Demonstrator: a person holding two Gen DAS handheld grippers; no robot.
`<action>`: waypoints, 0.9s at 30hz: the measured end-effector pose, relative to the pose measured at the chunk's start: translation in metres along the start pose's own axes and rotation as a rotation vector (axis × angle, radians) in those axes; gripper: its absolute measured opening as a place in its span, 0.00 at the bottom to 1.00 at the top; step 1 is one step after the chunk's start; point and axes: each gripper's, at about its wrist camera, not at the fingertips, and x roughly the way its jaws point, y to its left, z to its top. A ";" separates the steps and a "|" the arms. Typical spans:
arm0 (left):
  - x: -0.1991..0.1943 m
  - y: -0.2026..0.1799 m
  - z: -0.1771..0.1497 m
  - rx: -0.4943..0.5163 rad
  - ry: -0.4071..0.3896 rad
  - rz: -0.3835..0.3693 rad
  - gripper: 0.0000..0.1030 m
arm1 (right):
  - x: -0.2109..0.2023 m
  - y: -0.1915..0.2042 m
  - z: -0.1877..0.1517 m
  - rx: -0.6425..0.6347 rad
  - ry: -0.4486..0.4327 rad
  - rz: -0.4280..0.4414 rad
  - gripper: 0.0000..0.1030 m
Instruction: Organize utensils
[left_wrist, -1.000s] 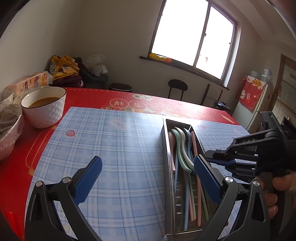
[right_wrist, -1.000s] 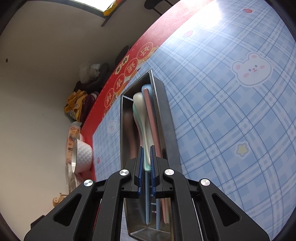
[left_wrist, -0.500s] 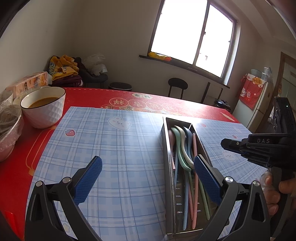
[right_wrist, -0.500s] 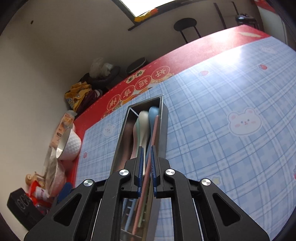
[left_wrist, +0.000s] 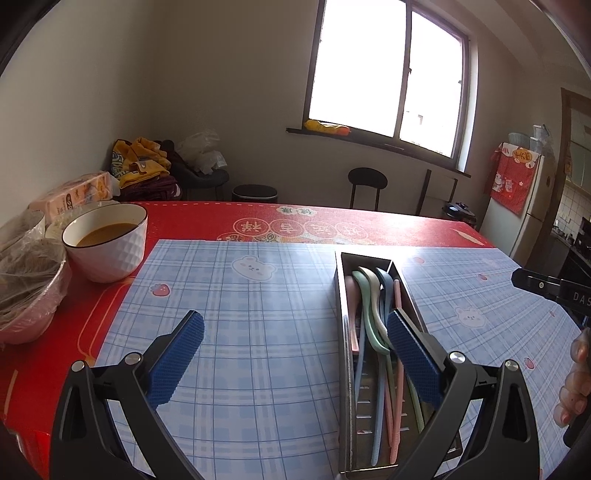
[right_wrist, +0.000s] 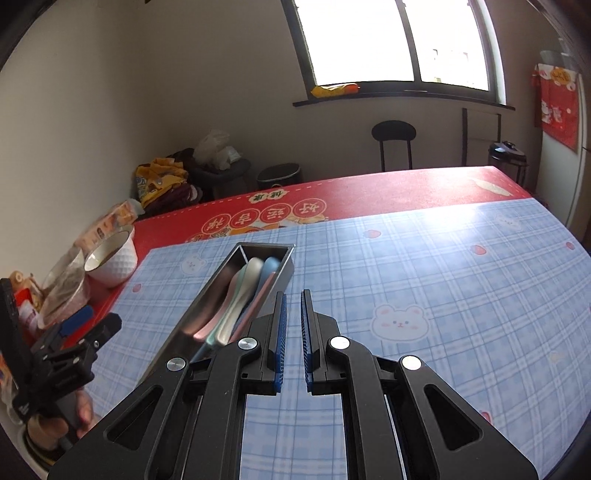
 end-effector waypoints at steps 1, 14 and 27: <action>-0.003 -0.002 0.002 0.001 -0.007 0.005 0.94 | -0.004 -0.003 0.001 -0.002 -0.005 -0.001 0.08; -0.052 -0.052 0.026 0.088 -0.084 0.069 0.94 | -0.063 -0.028 0.008 -0.065 -0.151 -0.008 0.71; -0.092 -0.097 0.033 0.132 -0.177 0.109 0.94 | -0.126 -0.042 0.014 -0.098 -0.295 -0.047 0.86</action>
